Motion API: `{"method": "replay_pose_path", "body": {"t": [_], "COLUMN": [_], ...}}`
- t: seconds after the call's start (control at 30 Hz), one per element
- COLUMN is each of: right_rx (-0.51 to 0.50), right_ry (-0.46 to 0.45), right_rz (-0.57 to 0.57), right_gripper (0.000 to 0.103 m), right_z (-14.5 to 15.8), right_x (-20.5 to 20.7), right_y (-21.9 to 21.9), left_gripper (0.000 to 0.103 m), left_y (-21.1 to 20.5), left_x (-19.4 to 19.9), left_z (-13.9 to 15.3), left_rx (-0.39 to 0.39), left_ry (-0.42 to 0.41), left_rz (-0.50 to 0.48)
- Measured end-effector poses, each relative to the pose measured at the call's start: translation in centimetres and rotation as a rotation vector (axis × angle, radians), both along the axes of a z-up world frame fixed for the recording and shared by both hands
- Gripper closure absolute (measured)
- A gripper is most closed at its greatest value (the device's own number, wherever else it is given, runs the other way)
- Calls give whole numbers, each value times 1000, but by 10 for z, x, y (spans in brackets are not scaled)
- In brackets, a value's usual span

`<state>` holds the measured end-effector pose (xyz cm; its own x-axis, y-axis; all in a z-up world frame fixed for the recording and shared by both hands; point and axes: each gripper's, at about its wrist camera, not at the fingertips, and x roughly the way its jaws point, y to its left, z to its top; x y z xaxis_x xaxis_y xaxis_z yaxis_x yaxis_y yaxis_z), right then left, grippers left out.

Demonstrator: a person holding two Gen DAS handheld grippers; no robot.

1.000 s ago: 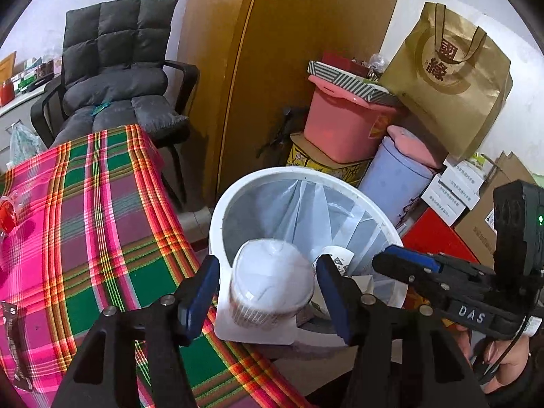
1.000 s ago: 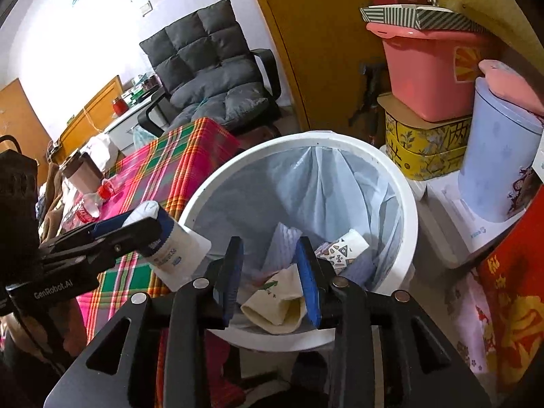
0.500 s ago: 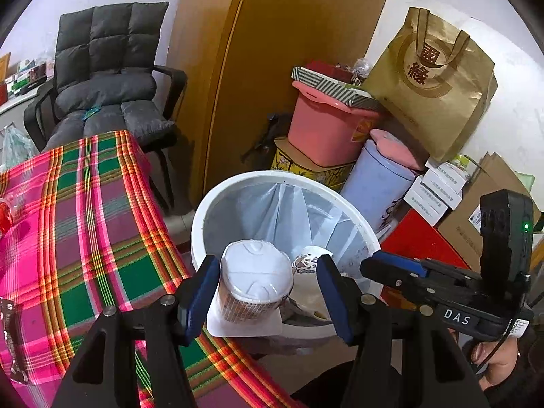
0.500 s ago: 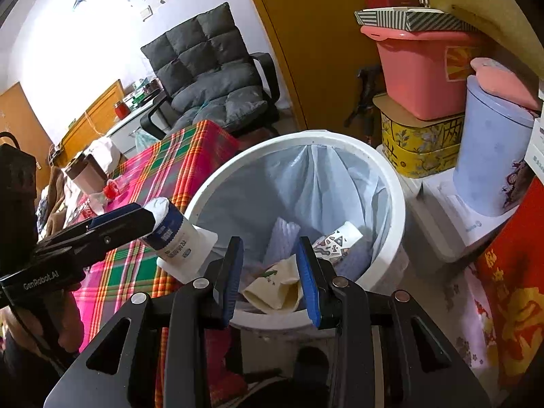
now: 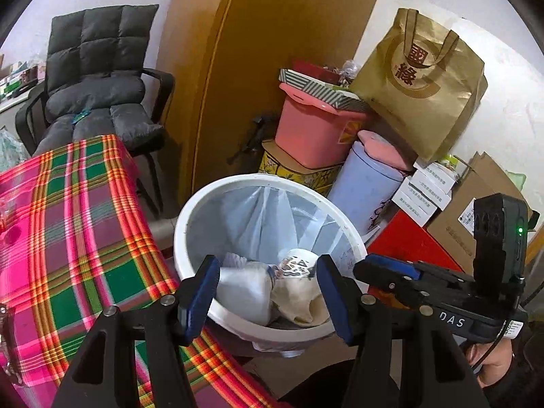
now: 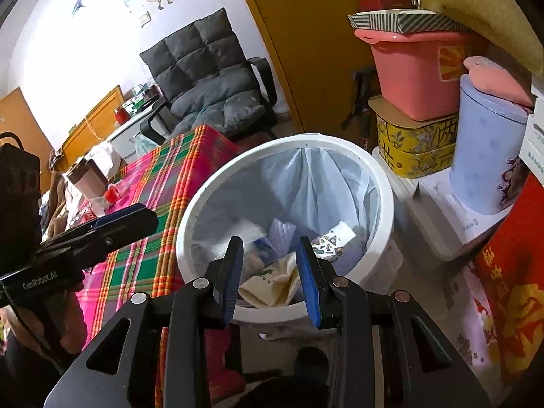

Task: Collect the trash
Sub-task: 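Move both tools back over the table toward the chocolate wrapper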

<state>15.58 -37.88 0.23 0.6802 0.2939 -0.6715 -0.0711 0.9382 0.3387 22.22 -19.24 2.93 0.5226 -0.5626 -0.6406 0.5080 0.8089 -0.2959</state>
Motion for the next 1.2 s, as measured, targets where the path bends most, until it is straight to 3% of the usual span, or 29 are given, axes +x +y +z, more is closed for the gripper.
{"method": "replay_pose_path", "body": {"t": [1.2], "right_rx": [-48], "right_ry": [-88], "right_rz": [281], "right_gripper": [68], "right_z": [35], "right_x": [-35], "right_y": [120], "left_gripper": [44], "left_y": [164], "left_x": [-98], "left_z": [14], "left_rx": [60], "left_ry": [-47], "left_rz": [367]}}
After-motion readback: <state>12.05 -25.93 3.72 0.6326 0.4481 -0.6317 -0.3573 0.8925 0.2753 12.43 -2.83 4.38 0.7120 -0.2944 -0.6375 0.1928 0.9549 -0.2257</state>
